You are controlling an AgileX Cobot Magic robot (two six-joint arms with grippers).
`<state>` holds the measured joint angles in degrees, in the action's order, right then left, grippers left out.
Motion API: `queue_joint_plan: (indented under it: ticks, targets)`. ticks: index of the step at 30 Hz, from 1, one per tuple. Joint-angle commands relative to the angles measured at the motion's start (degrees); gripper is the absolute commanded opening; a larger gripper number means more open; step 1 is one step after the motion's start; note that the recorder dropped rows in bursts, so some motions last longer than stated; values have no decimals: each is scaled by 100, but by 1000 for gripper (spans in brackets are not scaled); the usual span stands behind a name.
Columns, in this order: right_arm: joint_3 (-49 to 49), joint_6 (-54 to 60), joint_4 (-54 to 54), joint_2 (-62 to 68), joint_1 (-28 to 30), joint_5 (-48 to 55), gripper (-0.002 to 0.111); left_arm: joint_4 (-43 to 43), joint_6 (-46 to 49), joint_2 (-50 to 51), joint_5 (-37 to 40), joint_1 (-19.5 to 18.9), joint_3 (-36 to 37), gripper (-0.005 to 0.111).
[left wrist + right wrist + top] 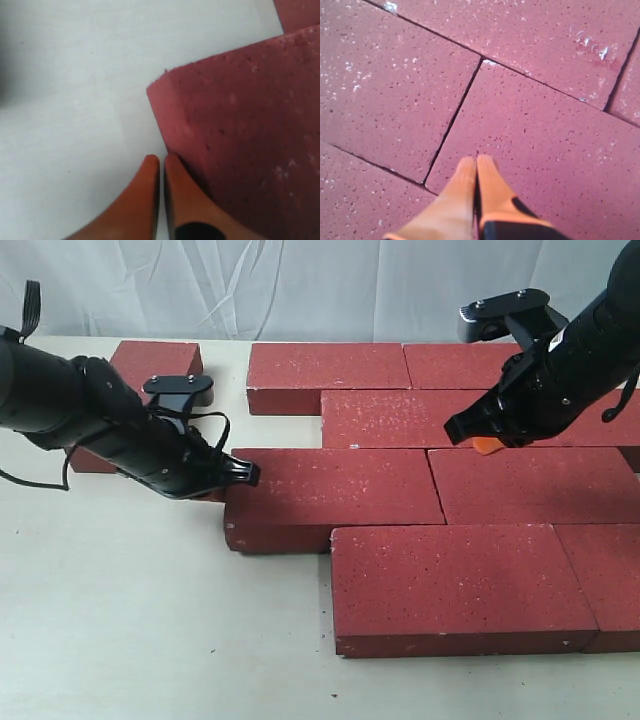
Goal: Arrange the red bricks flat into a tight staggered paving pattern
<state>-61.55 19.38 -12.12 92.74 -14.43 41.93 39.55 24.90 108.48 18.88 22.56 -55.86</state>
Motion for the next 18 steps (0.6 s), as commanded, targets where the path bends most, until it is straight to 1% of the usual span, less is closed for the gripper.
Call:
queue_joint_plan:
  ticks: [1,3,5,11,15,18]
  targets:
    - [17,-5,-118,-53,39,-100,-1,-1053,-640,-110,556,-123,-25,6]
    - [17,-5,-203,-53,39,-123,-1,-1331,-739,-119,816,-187,-25,6]
    - [17,-5,-215,-53,39,-138,-1,-1376,-847,-119,895,-263,-25,6]
    - [17,-5,-229,-20,39,-137,-1,-1358,-823,-119,770,-303,-25,6]
    - [17,7,-266,-7,26,-171,-1,-1090,-775,-119,672,-303,-25,6]
    - [28,7,-277,17,26,-182,-1,-1046,-774,-119,661,-303,-25,6]
